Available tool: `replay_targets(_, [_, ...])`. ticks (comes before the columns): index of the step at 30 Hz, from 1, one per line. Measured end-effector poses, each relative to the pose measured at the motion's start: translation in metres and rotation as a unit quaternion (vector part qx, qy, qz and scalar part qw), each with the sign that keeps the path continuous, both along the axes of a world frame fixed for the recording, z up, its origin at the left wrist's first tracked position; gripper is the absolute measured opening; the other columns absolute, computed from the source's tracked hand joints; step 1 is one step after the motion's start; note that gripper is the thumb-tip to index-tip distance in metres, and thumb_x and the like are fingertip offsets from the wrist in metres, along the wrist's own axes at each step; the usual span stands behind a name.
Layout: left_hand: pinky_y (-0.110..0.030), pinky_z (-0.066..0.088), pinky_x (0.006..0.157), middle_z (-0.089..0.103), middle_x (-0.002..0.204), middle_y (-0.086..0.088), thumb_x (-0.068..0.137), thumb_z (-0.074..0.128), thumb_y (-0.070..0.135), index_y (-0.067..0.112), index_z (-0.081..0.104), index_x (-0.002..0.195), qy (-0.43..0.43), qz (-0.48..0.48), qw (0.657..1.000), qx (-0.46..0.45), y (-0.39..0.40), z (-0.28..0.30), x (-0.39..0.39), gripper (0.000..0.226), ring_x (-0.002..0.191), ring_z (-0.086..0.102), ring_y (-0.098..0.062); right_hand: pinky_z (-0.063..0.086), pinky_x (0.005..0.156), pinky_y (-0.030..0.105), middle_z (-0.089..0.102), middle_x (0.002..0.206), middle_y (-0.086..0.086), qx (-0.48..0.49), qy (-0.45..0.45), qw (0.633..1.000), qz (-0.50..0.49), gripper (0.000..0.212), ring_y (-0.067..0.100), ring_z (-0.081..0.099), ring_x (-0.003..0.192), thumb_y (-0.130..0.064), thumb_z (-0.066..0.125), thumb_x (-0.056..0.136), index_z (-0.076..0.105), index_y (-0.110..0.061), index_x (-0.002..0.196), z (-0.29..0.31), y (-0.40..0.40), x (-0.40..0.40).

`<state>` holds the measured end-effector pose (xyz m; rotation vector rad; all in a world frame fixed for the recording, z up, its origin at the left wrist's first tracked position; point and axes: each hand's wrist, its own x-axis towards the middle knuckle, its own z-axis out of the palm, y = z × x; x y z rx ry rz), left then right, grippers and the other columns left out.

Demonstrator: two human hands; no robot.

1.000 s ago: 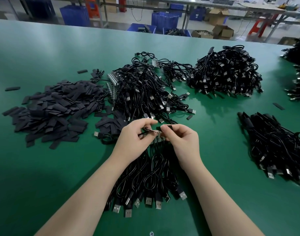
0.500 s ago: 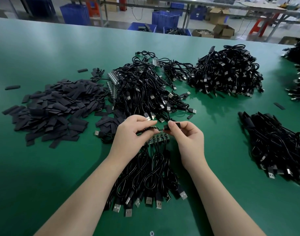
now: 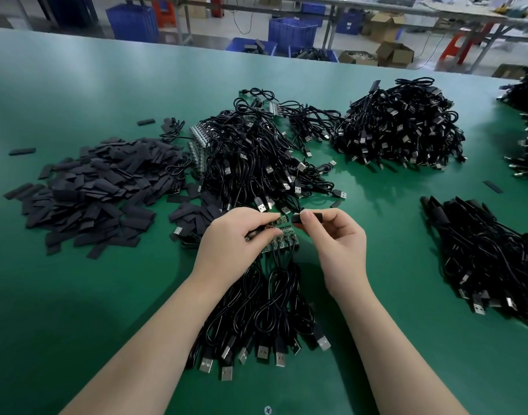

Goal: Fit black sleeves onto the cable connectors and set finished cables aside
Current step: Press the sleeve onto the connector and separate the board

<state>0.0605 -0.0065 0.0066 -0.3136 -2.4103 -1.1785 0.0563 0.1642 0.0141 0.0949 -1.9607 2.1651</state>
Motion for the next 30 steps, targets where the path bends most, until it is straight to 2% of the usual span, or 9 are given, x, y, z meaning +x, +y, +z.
replay_targets(5, [-0.020, 0.047, 0.076, 0.068, 0.089, 0.015, 0.084, 0.075, 0.030, 0.029, 0.075, 0.107, -0.002, -0.016, 1.000, -0.010, -0.0007, -0.0023, -0.0015, 0.023, 0.077, 0.059, -0.006, 0.058, 0.085, 0.042, 0.076, 0.086, 0.007, 0.015, 0.004, 1.000, 0.001, 0.017, 0.034, 0.070, 0.089, -0.009, 0.073, 0.087, 0.076, -0.024, 0.079, 0.0014, -0.0001, -0.0004])
replay_targets(11, [-0.030, 0.052, 0.075, 0.068, 0.092, 0.016, 0.085, 0.073, 0.036, 0.033, 0.074, 0.109, -0.027, -0.019, 0.999, 0.006, -0.0009, -0.0050, -0.0026, 0.024, 0.081, 0.062, -0.008, 0.059, 0.083, 0.035, 0.076, 0.087, 0.007, 0.021, 0.006, 1.000, 0.015, 0.015, 0.032, 0.071, 0.089, -0.010, 0.074, 0.087, 0.076, -0.024, 0.081, 0.0012, 0.0008, -0.0002])
replay_targets(13, [-0.033, 0.053, 0.075, 0.068, 0.091, 0.017, 0.085, 0.073, 0.035, 0.035, 0.073, 0.108, -0.029, -0.024, 0.999, 0.009, -0.0009, -0.0051, -0.0021, 0.023, 0.082, 0.062, -0.008, 0.059, 0.079, 0.029, 0.076, 0.086, 0.005, 0.032, 0.010, 0.999, 0.011, 0.014, 0.029, 0.072, 0.087, -0.010, 0.074, 0.086, 0.075, -0.023, 0.081, 0.0005, -0.0010, 0.0003])
replay_targets(16, [-0.029, 0.053, 0.074, 0.067, 0.091, 0.020, 0.085, 0.074, 0.035, 0.036, 0.074, 0.107, -0.032, -0.027, 0.999, 0.012, -0.0008, -0.0052, -0.0013, 0.022, 0.080, 0.062, -0.005, 0.056, 0.075, 0.022, 0.076, 0.084, 0.003, 0.034, 0.016, 0.999, -0.005, 0.011, 0.021, 0.072, 0.082, -0.009, 0.074, 0.086, 0.075, -0.020, 0.083, 0.0005, -0.0020, 0.0005])
replay_targets(23, [-0.012, 0.047, 0.078, 0.066, 0.092, 0.022, 0.083, 0.075, 0.035, 0.036, 0.074, 0.105, -0.042, -0.015, 0.999, 0.031, -0.0006, -0.0057, -0.0021, 0.022, 0.090, 0.062, 0.001, 0.057, 0.075, 0.024, 0.076, 0.086, 0.006, 0.031, 0.009, 0.999, -0.017, 0.002, 0.022, 0.071, 0.082, -0.008, 0.073, 0.086, 0.074, -0.010, 0.087, 0.0024, 0.0005, 0.0008])
replay_targets(30, [-0.015, 0.049, 0.079, 0.067, 0.093, 0.023, 0.082, 0.076, 0.036, 0.039, 0.073, 0.104, -0.051, -0.040, 0.997, 0.048, -0.0007, -0.0060, -0.0028, 0.023, 0.092, 0.063, 0.004, 0.055, 0.072, 0.020, 0.076, 0.084, 0.003, 0.051, 0.013, 0.999, -0.004, 0.010, 0.023, 0.071, 0.083, -0.011, 0.075, 0.086, 0.075, -0.020, 0.083, 0.0018, -0.0013, 0.0009])
